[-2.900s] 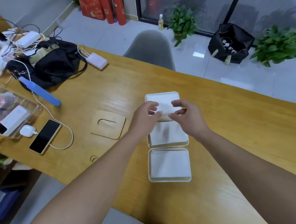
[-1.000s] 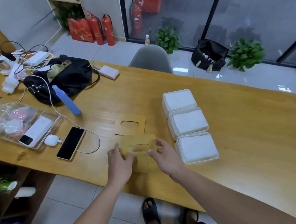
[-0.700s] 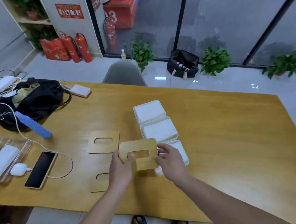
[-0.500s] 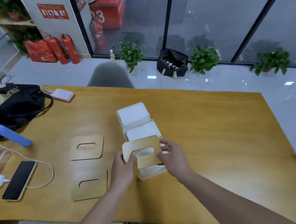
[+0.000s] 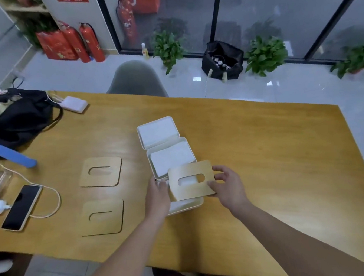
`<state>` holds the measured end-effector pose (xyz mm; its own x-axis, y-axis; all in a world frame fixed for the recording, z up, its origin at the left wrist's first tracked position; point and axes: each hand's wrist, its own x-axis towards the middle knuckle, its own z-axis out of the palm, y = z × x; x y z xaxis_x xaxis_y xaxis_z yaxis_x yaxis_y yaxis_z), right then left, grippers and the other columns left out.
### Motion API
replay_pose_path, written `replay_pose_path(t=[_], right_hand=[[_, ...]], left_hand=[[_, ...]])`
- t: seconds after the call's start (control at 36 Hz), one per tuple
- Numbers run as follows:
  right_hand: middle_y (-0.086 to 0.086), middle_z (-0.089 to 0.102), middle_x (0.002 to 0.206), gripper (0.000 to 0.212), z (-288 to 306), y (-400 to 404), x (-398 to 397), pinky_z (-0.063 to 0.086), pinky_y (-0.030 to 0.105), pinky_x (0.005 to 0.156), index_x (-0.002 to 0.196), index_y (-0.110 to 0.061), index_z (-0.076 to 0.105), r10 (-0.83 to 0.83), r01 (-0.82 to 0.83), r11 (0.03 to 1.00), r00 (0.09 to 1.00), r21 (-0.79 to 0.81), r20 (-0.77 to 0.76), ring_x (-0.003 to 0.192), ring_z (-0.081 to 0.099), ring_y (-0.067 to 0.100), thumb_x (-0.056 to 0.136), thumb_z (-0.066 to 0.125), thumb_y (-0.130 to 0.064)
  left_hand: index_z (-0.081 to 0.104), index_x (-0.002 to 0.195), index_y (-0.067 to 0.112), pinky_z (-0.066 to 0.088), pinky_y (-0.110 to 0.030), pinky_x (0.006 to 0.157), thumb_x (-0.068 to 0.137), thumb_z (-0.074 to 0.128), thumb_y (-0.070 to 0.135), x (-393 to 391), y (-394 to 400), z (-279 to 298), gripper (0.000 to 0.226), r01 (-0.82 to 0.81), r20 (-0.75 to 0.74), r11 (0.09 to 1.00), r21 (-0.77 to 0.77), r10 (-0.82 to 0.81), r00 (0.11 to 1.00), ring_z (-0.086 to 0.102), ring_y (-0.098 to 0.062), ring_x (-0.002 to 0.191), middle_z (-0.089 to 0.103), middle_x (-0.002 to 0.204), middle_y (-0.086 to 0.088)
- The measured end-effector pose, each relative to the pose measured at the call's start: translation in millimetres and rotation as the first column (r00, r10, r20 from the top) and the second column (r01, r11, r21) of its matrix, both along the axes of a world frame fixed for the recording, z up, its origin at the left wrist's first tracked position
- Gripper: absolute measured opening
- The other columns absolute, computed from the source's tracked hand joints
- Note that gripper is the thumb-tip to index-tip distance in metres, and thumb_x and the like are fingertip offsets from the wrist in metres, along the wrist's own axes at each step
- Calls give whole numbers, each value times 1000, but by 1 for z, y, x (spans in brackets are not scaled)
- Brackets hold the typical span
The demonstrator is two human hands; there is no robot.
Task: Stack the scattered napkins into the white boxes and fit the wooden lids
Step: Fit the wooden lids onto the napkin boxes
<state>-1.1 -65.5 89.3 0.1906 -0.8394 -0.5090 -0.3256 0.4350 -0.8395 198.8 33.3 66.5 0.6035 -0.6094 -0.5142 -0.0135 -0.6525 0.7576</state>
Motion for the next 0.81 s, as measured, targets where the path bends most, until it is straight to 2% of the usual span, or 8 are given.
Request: replay_pose_path(t=[0.11, 0.19, 0.33, 0.39, 0.47, 0.58, 0.69, 0.81], right_hand=[[2, 75, 110, 43, -5, -5, -3, 68, 43, 73, 130, -29, 66, 13, -13, 1000, 1000, 7, -4, 91, 79, 23, 97, 73, -2], [2, 75, 111, 43, -6, -7, -1, 68, 45, 75, 128, -32, 66, 39, -39, 999, 999, 2, -8, 91, 79, 22, 97, 74, -4], [4, 75, 110, 42, -10, -1, 5, 68, 46, 74, 127, -30, 66, 101, -101, 995, 995, 16, 23, 86, 80, 22, 96, 74, -2], [4, 75, 110, 42, -13, 5, 8, 68, 48, 74, 126, -31, 67, 123, -123, 992, 992, 18, 24, 87, 80, 23, 95, 75, -2], [0, 76, 107, 43, -19, 13, 14, 66, 57, 77, 122, -37, 67, 150, -150, 989, 989, 10, -17, 91, 78, 23, 93, 77, -6], [0, 75, 110, 45, -23, 18, 21, 65, 58, 75, 127, -34, 66, 149, -149, 989, 988, 4, -42, 90, 78, 23, 94, 77, -6], [-2, 73, 111, 45, -22, 21, 24, 65, 48, 71, 131, -32, 64, 163, -164, 986, 984, -11, -66, 90, 77, 20, 96, 76, -7], [-6, 70, 111, 41, -21, 24, 27, 50, 20, 53, 132, -29, 62, 163, -166, 985, 984, -42, -77, 84, 73, 14, 99, 73, -7]], left_hand=[[49, 138, 38, 49, -41, 84, 111, 33, 32, 1, 0, -4, 32, -12, -26, 1000, 0, 12, 1000, 62, -15, 106, 66, 119, 14], [59, 118, 31, 47, -39, 82, 111, 34, 27, 4, 3, -9, 27, -66, -73, 997, -38, 64, 995, 64, -27, 107, 69, 110, 5], [67, 111, 39, 48, -34, 86, 115, 36, 35, 5, 8, -11, 32, -152, -187, 988, -15, 146, 971, 63, -6, 104, 69, 109, 19], [74, 115, 39, 53, -35, 82, 113, 36, 38, 8, 12, -17, 38, -172, -215, 985, -12, 165, 962, 70, -17, 107, 77, 111, 8], [74, 122, 41, 57, -41, 97, 113, 36, 43, 10, 17, -24, 39, -196, -229, 981, -15, 187, 955, 71, -20, 112, 79, 114, 10], [75, 106, 38, 55, -44, 103, 110, 37, 44, 11, 21, -32, 38, -166, -220, 986, -23, 157, 963, 70, -26, 110, 78, 110, 7], [70, 115, 39, 52, -38, 105, 114, 37, 39, 7, 22, -26, 34, -165, -225, 985, -50, 150, 963, 65, -16, 114, 72, 115, 14], [63, 118, 44, 49, -33, 100, 117, 34, 28, 3, 22, -20, 34, -158, -219, 987, -39, 145, 965, 61, 1, 107, 68, 112, 26]])
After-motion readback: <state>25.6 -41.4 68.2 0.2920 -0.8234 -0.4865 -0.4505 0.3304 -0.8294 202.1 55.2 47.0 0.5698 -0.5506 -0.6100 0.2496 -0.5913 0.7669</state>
